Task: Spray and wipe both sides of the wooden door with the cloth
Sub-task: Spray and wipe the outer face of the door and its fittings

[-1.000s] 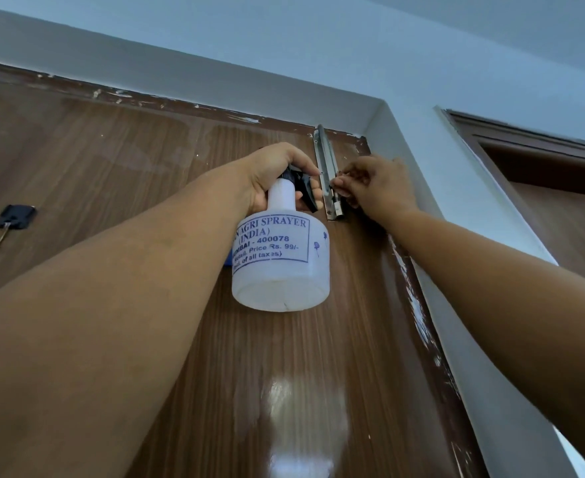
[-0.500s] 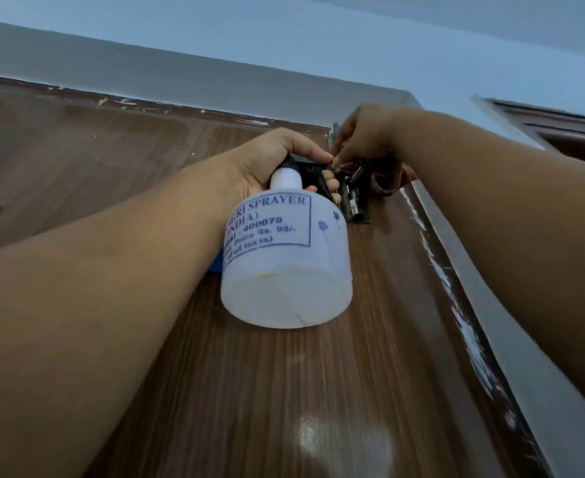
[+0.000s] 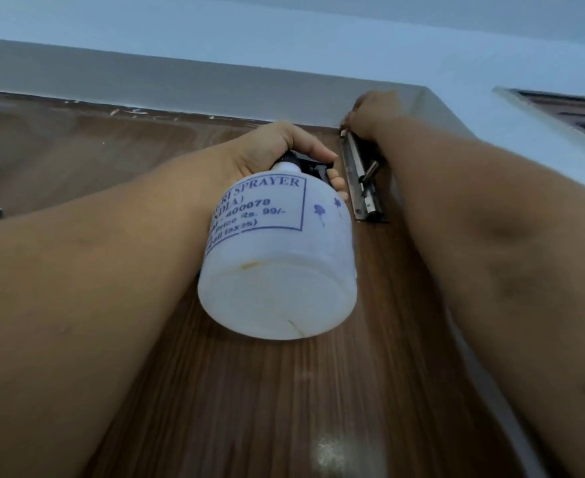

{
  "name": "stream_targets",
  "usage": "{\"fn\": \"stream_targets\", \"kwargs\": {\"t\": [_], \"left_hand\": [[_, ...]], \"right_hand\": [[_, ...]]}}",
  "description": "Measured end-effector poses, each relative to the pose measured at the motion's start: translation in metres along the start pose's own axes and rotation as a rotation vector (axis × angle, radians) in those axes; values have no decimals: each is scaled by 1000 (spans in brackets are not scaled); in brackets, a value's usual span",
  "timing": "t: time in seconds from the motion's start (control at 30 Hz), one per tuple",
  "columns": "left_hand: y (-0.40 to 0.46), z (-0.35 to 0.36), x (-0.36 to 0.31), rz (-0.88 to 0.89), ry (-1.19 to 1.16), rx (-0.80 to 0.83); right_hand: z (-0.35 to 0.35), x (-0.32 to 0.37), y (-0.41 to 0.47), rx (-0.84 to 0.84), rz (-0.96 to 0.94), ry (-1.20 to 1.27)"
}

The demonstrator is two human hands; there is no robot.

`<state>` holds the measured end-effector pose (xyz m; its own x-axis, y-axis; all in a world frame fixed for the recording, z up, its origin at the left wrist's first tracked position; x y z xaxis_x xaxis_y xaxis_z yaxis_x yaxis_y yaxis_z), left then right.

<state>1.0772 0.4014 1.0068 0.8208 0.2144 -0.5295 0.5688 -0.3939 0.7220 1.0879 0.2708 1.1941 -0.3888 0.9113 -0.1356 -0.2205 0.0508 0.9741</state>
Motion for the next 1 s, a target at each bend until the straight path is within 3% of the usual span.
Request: {"fn": "stream_targets", "kwargs": {"t": [0.3, 0.4, 0.53, 0.6, 0.77, 0.8, 1.0], "left_hand": [[6, -8, 2, 0, 58, -60], [8, -9, 3, 8, 34, -63], [9, -12, 3, 33, 41, -123], [10, -13, 2, 48, 41, -145], [4, -8, 5, 10, -22, -88], [4, -8, 5, 16, -54, -101], [8, -9, 7, -14, 36, -97]], "right_hand": [[-26, -3, -38, 41, -36, 176], [-39, -2, -60, 172, -6, 142], [-53, 3, -86, 515, 91, 234], [-56, 5, -83, 460, 48, 175], [-47, 16, -77, -111, -31, 126], [-40, 22, -75, -159, -37, 76], [-17, 36, -46, 93, -92, -175]]}}
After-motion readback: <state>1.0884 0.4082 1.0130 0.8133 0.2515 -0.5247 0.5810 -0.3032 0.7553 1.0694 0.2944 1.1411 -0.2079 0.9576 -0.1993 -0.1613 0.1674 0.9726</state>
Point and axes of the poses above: each hand's wrist, its own y-axis towards the middle knuckle, its own z-axis out of the palm, x = y × z, the point moved 6 cm from there along y, towards the middle knuckle, and after that the axes turned 12 degrees about y, right-handed, at the moved point
